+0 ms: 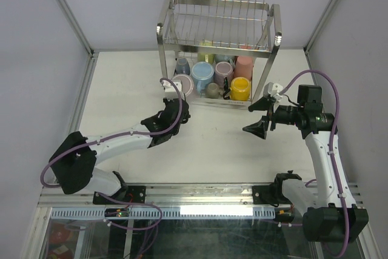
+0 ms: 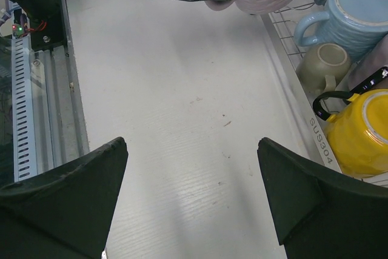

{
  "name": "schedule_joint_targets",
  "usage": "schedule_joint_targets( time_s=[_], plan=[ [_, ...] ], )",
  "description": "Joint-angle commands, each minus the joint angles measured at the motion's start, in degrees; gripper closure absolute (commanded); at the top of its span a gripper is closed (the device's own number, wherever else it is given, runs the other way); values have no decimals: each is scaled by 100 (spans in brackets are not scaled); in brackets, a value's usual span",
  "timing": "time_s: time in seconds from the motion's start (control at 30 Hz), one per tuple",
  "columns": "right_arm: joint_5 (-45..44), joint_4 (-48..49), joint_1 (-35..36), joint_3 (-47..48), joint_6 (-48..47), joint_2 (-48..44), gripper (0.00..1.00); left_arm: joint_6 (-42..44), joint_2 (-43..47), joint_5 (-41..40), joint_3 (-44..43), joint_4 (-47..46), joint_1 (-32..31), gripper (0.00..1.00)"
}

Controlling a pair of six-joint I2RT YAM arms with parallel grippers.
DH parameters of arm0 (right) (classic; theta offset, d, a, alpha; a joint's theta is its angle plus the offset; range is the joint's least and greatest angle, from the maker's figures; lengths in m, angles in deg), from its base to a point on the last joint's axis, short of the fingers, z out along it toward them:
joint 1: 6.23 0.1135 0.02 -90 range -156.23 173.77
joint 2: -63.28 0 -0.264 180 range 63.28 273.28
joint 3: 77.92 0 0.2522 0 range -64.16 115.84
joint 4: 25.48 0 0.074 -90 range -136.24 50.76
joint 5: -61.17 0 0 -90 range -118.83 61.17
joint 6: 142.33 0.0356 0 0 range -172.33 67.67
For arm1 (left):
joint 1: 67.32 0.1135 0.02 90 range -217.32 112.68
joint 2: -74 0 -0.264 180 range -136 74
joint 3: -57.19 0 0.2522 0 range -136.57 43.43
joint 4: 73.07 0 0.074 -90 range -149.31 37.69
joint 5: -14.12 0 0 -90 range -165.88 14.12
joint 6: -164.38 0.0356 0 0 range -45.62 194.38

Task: Load the cups into the dish rack
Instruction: Turn the cup upside down in the dish rack.

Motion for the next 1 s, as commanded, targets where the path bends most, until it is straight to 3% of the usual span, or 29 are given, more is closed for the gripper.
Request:
schedule_joint_targets(
  time_s=[0.0,0.4,0.97],
  plan=[
    [-2,59,-6,48,-128,-98,9,81,-38,-627,-502,-1101,107,100],
    [-25,-63,-4,77,-240,-126,9,85,-1082,-852,-1194,-1124,347,100],
    [-24,-104,1,84,-263,-109,9,274,-1774,-782,-1852,-917,719,100]
  ],
)
